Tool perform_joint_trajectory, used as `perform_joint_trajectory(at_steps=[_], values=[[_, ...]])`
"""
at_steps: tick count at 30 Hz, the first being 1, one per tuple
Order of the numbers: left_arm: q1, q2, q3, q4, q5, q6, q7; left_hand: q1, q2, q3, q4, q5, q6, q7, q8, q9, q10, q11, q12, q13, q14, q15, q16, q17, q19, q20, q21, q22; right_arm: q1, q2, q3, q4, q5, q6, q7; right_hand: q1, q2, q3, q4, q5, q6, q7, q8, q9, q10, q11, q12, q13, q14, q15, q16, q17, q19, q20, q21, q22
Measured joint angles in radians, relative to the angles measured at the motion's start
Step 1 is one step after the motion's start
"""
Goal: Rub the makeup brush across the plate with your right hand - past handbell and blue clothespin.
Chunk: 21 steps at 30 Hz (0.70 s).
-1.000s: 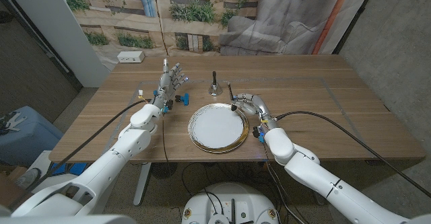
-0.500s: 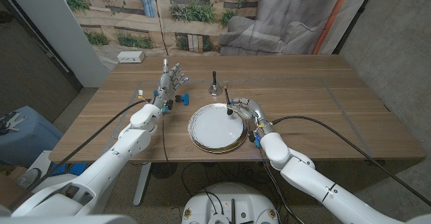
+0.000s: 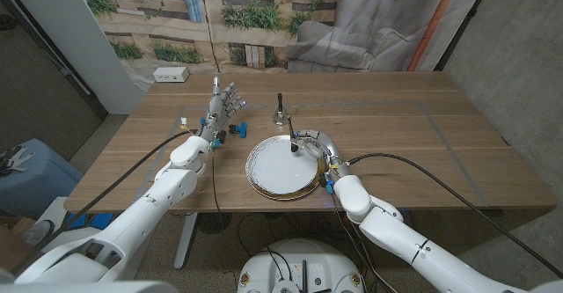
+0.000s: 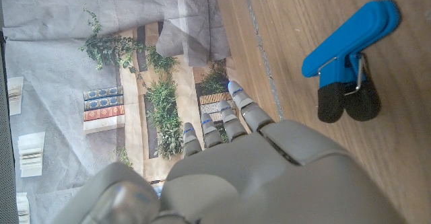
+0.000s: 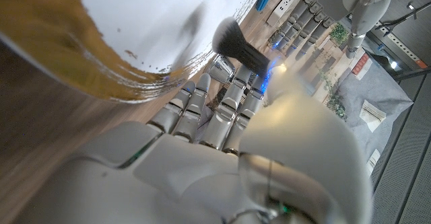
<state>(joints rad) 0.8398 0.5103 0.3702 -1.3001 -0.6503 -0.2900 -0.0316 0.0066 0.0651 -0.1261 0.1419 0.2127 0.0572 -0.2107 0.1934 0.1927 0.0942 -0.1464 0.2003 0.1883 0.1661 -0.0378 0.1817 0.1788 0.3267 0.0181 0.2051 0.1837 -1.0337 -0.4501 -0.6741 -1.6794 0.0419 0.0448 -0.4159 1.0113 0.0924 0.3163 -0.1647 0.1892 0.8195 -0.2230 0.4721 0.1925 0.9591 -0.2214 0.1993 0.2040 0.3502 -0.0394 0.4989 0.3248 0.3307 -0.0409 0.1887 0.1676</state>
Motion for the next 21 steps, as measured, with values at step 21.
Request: perform_joint_trajectory(at_steps=[21], values=[[0.0,0.0,0.0,0.0,0.0,0.0,0.0,0.0,0.0,0.0,0.0,0.0,0.0,0.0,0.0,0.0,0.0,0.0,0.0,0.0,0.0,0.0,0.0,0.0,0.0,0.0,0.0,0.0,0.019,0.015,-0.012,0.048,-0.016,0.04,0.008,0.0,0.0,-0.007,0.002,0.0,0.0,0.0,-0.006,0.001,0.0,0.0,0.0,0.0,-0.009,-0.002,0.0,0.0,-0.014,0.0,0.0,0.0]])
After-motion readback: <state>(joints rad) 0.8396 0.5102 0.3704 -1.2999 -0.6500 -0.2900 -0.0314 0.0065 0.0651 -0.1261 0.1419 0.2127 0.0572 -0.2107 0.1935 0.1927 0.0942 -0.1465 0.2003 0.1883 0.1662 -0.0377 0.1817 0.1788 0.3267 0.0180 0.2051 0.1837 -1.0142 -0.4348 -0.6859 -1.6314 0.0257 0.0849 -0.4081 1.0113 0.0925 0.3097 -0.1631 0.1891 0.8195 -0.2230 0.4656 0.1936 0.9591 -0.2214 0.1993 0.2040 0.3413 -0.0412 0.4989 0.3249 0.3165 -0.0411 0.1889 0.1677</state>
